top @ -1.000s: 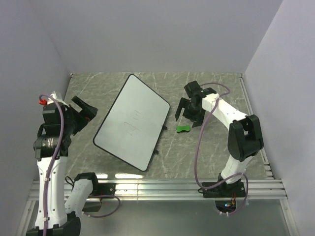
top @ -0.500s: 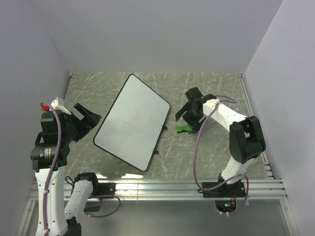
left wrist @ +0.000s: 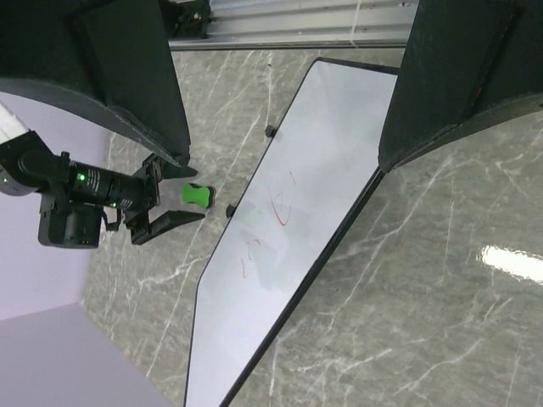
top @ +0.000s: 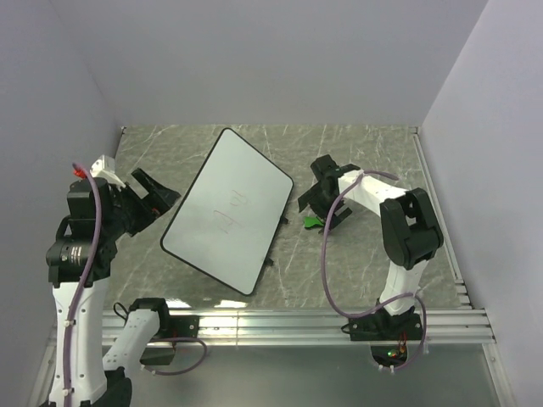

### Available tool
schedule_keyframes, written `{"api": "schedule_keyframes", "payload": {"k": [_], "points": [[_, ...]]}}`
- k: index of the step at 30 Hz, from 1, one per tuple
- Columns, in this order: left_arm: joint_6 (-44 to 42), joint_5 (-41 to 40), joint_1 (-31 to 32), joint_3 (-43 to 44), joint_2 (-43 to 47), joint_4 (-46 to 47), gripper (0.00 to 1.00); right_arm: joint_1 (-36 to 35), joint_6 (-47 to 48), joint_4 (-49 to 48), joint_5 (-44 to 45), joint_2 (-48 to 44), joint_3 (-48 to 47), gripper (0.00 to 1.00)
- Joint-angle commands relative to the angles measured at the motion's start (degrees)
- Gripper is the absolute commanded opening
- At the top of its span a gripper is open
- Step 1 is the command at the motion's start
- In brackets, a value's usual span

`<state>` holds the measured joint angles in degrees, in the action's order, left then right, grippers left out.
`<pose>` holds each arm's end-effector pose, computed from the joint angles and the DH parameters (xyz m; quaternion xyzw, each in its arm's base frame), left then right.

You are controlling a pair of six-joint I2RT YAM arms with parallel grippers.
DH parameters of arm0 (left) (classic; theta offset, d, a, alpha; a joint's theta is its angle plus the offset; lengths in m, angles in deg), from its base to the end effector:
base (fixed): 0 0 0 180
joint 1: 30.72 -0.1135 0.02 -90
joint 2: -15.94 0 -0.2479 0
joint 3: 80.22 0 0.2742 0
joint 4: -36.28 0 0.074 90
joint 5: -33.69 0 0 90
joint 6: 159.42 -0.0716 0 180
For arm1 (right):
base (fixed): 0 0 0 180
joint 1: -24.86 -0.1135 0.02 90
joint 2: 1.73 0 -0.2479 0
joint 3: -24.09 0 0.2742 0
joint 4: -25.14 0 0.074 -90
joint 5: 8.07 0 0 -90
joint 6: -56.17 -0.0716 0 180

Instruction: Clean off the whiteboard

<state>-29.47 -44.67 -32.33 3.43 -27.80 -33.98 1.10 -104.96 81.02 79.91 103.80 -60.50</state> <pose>0.1759 -0.0095 0.3880 -0.2591 0.8248 -0.2456 0.4385 0.3428 0.1537 0.1126 0.3971 0.9104 0.0964 0.0647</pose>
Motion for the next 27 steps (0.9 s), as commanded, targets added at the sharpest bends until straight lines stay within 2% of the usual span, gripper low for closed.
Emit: {"api": "schedule_keyframes", "payload": {"k": [1, 4, 8, 13, 19, 22, 27], "points": [[-1.8, -1.9, 1.3, 3.0, -0.5, -0.4, 0.99, -0.4, -2.5, -1.0, 4.5, -1.1, -1.0, 0.97], [-2.1, -3.0, 1.3, 3.1, -0.8, -0.7, 0.99, -0.4, -2.4, -0.9, 5.4, 0.5, -1.6, 0.92], [-2.7, -3.9, 3.9, 4.3, -2.0, -1.1, 1.0, -0.5, -2.3, -1.7, 6.4, 2.3, -1.4, 0.79], [-3.2, -5.6, 5.3, 5.2, -3.4, -1.3, 0.99, -0.5, -2.0, -1.8, 7.6, 4.4, -1.6, 0.77], [-3.3, -5.7, 5.9, 4.4, -4.2, -1.0, 0.99, -0.7, -0.7, -1.5, 8.9, 6.3, -3.1, 0.55], [-2.8, -6.6, 6.1, 4.5, -4.4, -1.1, 0.99, -0.6, 0.4, -1.9, 8.8, 6.9, -3.3, 0.36], [-2.6, -8.5, 6.1, 5.0, -4.2, -1.4, 0.99, -0.6, 2.8, -1.5, 9.3, 6.5, -4.2, 0.13]]}}
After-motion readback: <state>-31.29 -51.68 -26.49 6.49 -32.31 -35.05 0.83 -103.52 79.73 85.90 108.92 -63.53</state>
